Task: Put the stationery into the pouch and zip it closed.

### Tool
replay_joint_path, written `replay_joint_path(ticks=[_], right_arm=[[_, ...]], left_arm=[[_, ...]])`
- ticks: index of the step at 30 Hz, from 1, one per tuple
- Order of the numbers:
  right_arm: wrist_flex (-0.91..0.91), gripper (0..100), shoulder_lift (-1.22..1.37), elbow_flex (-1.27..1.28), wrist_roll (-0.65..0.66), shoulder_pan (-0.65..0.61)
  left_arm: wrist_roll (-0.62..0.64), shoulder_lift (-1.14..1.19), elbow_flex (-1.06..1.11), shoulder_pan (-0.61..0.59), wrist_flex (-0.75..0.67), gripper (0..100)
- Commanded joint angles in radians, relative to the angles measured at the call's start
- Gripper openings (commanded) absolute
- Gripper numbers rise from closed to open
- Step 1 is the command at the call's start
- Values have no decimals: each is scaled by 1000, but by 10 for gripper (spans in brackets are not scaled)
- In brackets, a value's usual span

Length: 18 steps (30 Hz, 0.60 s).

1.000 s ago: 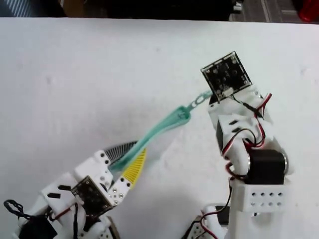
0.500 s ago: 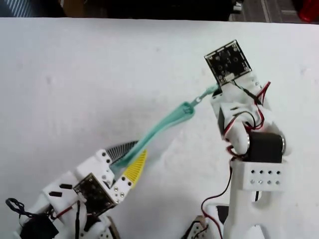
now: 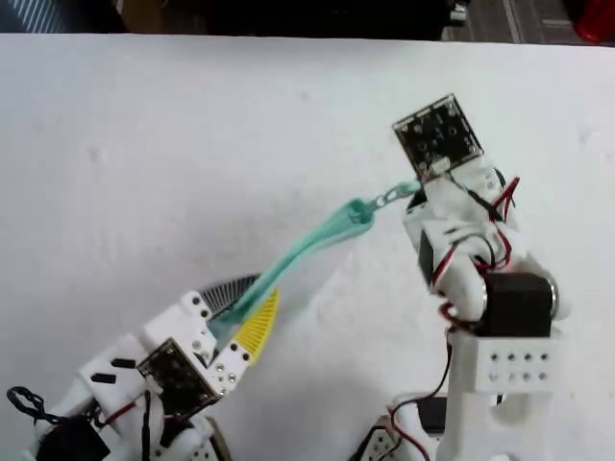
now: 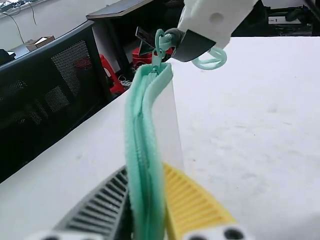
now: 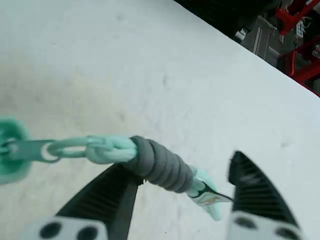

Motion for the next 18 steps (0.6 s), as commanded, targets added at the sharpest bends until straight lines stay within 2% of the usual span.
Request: replay_joint_path(ticks=[1,5,13,18], right_arm=[[61,339,-85,-49,48,-94],[108,320,-131,-49,57,-154],[143,320,-150,-51,58,-162],[315,320,-154,-51,249,-251]], left_arm=[[-9,2,14,4,2,22],[-9,2,12,4,3,22],[-9,2,12,4,2,22],[-9,2,12,4,2,22]])
